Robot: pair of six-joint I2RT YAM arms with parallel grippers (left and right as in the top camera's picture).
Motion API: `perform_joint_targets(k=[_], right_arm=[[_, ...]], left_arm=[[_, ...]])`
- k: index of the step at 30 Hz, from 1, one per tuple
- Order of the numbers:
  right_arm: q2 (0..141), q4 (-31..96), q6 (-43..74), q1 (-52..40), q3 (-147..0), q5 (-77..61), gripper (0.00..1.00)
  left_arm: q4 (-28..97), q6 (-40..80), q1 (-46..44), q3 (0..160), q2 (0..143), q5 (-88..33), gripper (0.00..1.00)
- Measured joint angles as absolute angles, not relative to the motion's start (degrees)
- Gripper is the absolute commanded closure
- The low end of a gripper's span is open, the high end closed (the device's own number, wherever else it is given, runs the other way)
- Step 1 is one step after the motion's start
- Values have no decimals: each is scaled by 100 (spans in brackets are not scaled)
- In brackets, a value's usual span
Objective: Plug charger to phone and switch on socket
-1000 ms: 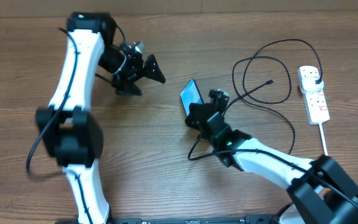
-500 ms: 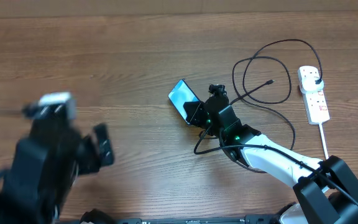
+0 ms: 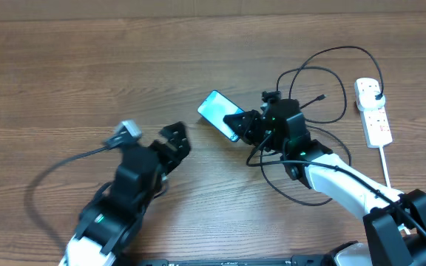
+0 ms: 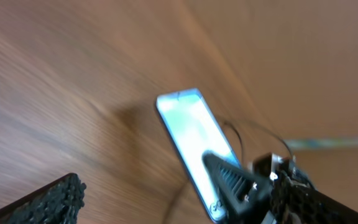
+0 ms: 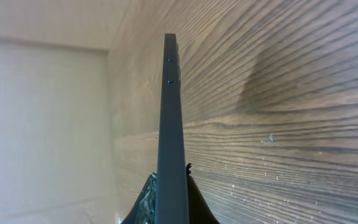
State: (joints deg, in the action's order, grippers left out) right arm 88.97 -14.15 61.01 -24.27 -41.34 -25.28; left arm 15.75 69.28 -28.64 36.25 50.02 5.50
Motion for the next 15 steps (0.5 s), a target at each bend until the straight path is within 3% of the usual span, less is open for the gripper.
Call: perform_joint_targets(k=[9, 15], right_arm=[[8866, -2259, 7852, -2388, -3708, -3048, 96], [8866, -2320, 8711, -2685, -3704, -3170, 96]], left_arm=[[-1317, 8235, -1026, 3411, 7684, -3907, 0], [-2541, 8855, -917, 3385, 8753, -5183, 0]])
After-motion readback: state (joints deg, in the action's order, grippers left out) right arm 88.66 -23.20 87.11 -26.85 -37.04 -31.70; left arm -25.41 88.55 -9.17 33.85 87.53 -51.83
